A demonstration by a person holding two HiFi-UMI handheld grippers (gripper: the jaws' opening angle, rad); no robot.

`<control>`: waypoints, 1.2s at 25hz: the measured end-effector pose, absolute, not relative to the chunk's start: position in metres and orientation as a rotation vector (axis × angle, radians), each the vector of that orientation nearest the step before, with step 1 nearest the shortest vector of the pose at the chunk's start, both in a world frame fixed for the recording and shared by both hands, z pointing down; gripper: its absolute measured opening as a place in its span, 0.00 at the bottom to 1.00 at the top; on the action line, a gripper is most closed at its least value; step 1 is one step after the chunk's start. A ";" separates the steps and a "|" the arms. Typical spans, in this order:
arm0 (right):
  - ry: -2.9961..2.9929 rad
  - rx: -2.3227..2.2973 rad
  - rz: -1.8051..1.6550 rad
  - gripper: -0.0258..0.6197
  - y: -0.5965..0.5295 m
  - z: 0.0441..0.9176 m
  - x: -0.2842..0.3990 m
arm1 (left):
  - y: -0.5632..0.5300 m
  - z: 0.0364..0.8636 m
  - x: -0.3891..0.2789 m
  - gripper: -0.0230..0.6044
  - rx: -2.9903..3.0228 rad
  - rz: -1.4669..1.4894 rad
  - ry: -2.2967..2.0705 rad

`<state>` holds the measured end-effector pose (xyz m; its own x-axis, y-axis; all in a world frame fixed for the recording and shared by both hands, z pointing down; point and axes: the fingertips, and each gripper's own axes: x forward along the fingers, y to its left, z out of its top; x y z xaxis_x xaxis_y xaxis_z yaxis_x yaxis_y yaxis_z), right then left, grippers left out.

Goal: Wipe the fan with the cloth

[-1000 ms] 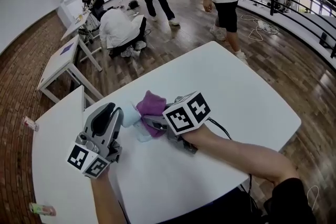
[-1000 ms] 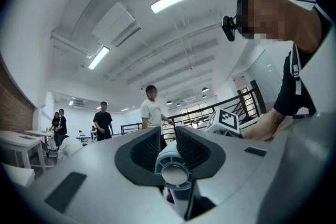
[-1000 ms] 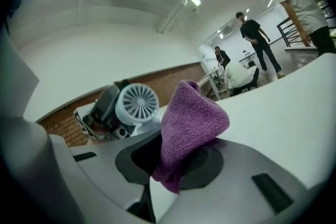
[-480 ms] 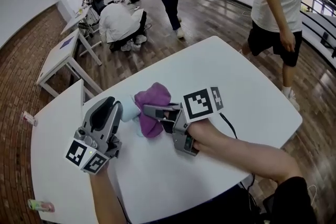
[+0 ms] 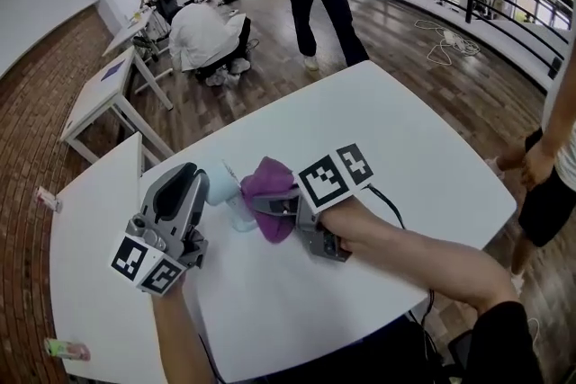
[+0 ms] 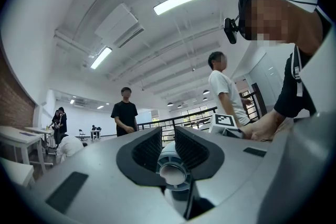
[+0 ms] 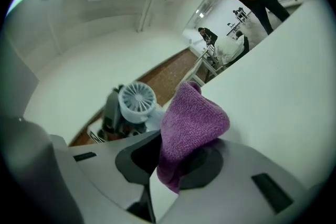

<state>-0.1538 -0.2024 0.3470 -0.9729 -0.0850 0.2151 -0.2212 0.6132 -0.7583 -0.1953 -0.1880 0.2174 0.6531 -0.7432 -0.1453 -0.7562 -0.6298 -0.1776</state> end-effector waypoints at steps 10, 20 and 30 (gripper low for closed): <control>-2.629 0.094 1.628 0.15 -0.192 0.333 -0.159 | -0.187 0.213 -0.189 0.11 -2.641 0.093 1.230; -2.634 0.331 1.314 0.15 -0.241 0.329 -0.136 | -0.187 0.213 -0.189 0.11 -2.653 0.113 1.224; -2.420 0.254 1.149 0.15 -0.220 0.378 -0.170 | -0.187 0.213 -0.190 0.11 -2.659 0.145 1.235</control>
